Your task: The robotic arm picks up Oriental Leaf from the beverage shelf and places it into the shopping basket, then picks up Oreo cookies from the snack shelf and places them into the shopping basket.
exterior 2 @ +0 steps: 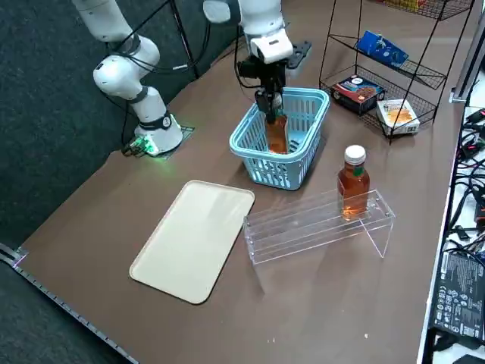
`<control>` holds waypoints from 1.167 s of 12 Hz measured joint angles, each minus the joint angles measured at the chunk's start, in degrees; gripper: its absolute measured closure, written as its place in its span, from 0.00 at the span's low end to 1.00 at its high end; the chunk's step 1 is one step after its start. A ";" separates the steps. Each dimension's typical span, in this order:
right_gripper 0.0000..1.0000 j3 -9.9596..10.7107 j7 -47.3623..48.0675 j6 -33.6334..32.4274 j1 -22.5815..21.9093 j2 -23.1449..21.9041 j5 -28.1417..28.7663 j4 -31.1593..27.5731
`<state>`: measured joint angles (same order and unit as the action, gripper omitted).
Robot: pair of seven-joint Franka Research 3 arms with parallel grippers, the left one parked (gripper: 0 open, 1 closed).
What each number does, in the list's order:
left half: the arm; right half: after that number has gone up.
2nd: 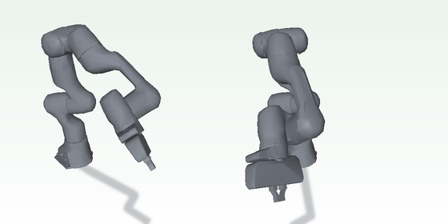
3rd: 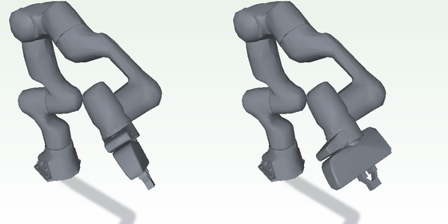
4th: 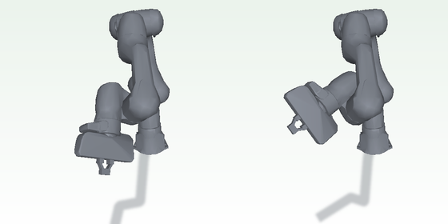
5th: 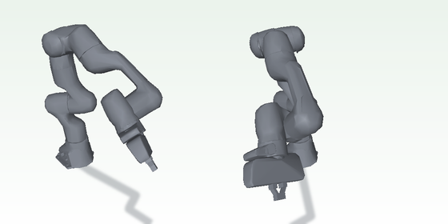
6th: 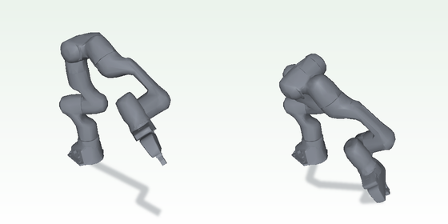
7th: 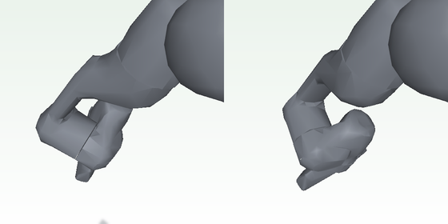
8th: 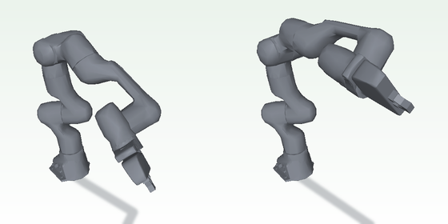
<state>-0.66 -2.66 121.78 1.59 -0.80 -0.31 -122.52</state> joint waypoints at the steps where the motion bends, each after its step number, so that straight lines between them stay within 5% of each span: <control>1: 0.44 0.00 0.24 2.68 -0.19 0.19 -0.19 -1.75; 8: 0.44 0.04 0.35 10.63 -0.25 4.67 -0.75 -5.91; 14: 0.44 0.10 0.57 11.04 -0.23 5.79 -0.76 -5.88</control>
<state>-0.56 -2.09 132.81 1.36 5.00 -1.07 -128.41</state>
